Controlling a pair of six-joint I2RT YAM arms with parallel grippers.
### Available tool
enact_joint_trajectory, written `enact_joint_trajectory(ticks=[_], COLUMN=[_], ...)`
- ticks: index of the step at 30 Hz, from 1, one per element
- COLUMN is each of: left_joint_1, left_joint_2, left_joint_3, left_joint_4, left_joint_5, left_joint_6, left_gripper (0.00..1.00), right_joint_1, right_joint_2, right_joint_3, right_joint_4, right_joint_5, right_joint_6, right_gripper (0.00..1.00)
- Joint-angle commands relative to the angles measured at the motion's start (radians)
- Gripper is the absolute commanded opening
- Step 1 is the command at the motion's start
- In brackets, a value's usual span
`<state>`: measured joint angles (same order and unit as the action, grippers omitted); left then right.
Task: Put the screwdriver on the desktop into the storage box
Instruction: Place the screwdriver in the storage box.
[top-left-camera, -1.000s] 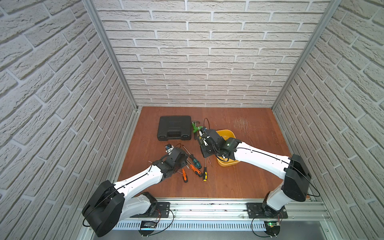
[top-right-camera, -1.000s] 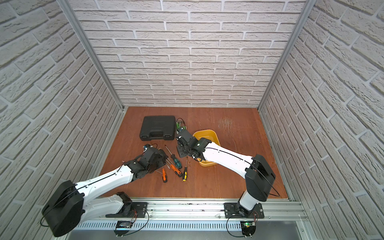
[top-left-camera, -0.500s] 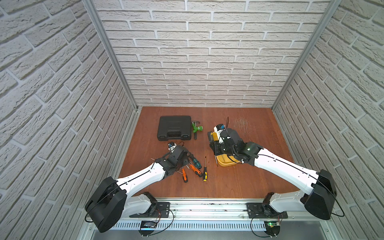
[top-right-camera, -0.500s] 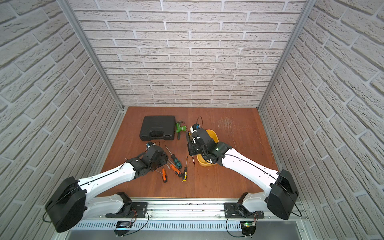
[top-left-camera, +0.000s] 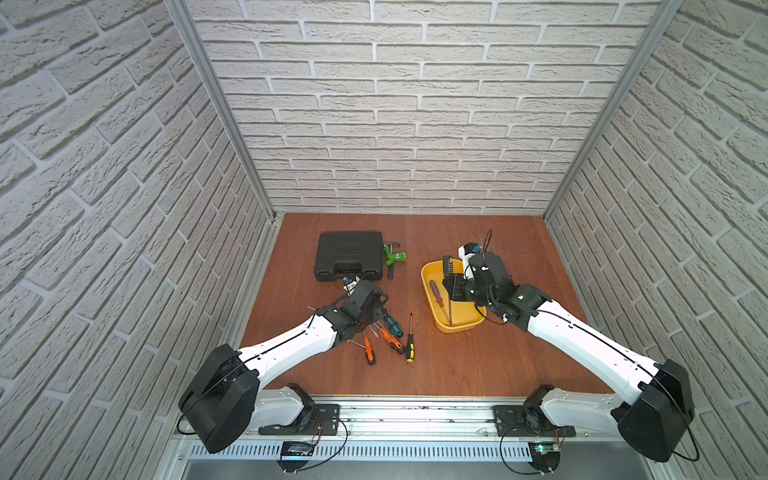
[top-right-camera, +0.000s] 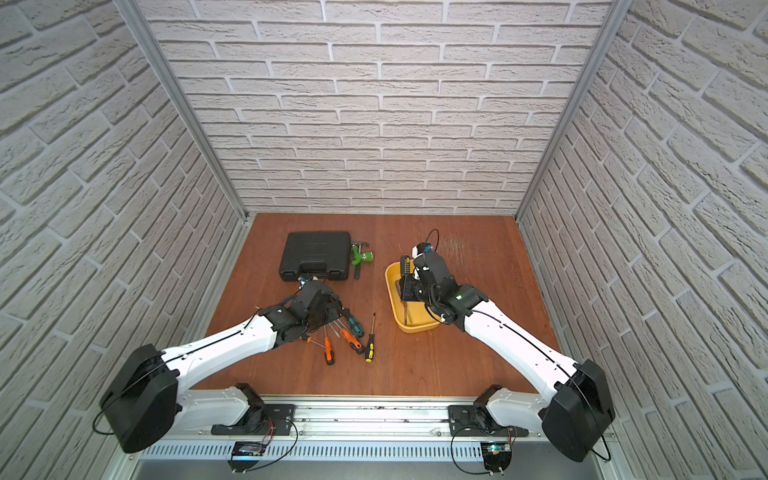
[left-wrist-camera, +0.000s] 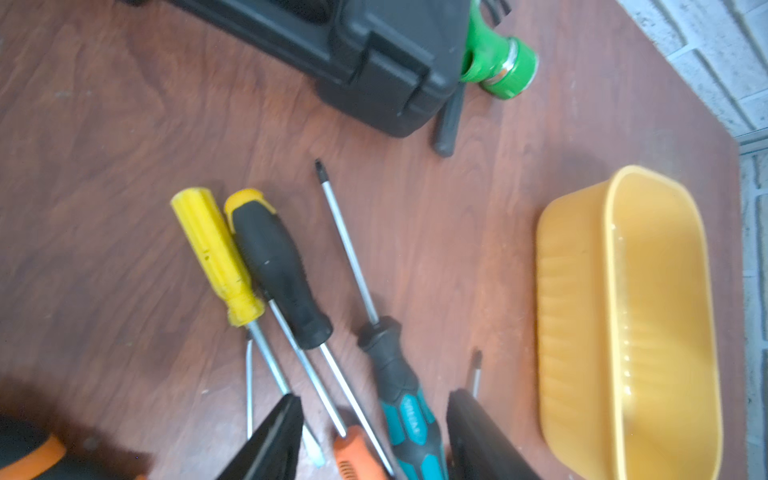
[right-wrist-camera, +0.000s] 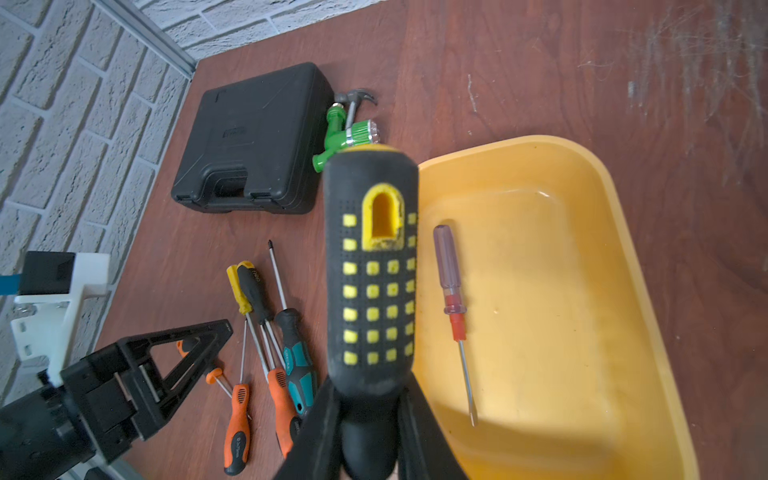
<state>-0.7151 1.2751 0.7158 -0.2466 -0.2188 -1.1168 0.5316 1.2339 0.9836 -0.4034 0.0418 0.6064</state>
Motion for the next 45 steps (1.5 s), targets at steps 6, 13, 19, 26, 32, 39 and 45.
enact_joint_trajectory(ticks=[6, 13, 19, 26, 32, 39, 45], left_joint_1=[-0.023, -0.025, -0.024, -0.026, -0.024, -0.024, -0.026], left_joint_2=[0.005, -0.021, -0.046, -0.034, -0.048, -0.05, -0.047], left_joint_3=[0.004, -0.019, -0.048, -0.065, -0.074, -0.086, -0.081], left_joint_4=[0.012, 0.012, 0.056, 0.088, 0.081, 0.085, 0.083], left_joint_5=[0.003, 0.002, 0.006, 0.031, 0.028, 0.023, 0.025], left_joint_6=[0.022, 0.028, 0.032, 0.025, 0.026, 0.016, 0.015], left_gripper=[0.58, 0.57, 0.57, 0.55, 0.55, 0.55, 0.55], right_joint_1=[-0.102, -0.13, -0.13, -0.128, -0.127, -0.119, -0.108], right_joint_2=[-0.001, 0.076, 0.203, 0.31, 0.35, 0.418, 0.464], right_joint_3=[0.033, 0.062, 0.125, 0.164, 0.149, 0.178, 0.194], right_joint_4=[-0.112, -0.149, -0.169, -0.138, -0.051, -0.029, -0.018], right_joint_5=[-0.001, 0.02, -0.004, 0.034, 0.04, 0.056, 0.046], right_joint_6=[-0.08, -0.147, -0.206, -0.258, -0.302, -0.327, -0.333], right_gripper=[0.02, 0.03, 0.03, 0.03, 0.03, 0.03, 0.03])
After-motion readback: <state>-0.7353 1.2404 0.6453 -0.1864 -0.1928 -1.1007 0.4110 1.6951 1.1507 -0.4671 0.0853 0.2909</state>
